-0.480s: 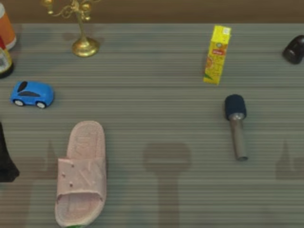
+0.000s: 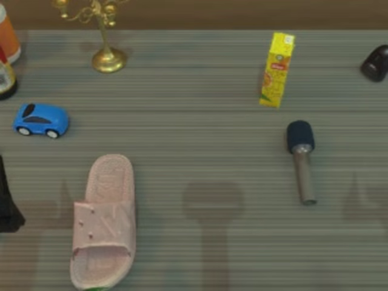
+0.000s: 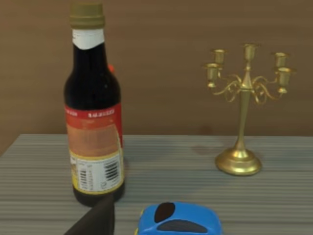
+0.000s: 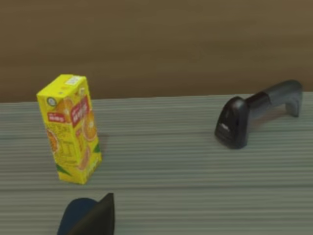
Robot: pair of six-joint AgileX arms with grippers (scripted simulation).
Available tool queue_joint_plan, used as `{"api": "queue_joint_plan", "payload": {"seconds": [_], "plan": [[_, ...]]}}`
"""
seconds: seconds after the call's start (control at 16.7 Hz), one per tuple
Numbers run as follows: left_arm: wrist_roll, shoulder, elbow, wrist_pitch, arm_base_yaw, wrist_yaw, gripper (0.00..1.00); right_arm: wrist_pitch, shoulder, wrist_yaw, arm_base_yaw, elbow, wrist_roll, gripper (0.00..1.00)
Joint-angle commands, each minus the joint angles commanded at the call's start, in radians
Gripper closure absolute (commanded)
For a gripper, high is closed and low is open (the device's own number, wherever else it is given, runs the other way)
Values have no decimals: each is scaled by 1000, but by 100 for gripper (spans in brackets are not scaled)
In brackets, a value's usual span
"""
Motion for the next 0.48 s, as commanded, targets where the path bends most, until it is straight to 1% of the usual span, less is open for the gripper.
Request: {"api": "queue_joint_plan", "payload": {"seconds": [0.18,0.48], "plan": [[0,0,0,0,0,0,0,-132,251,18,63,182,70,0],[0,0,0,0,0,0,0,-398,789,52,187,520,200,0]]}}
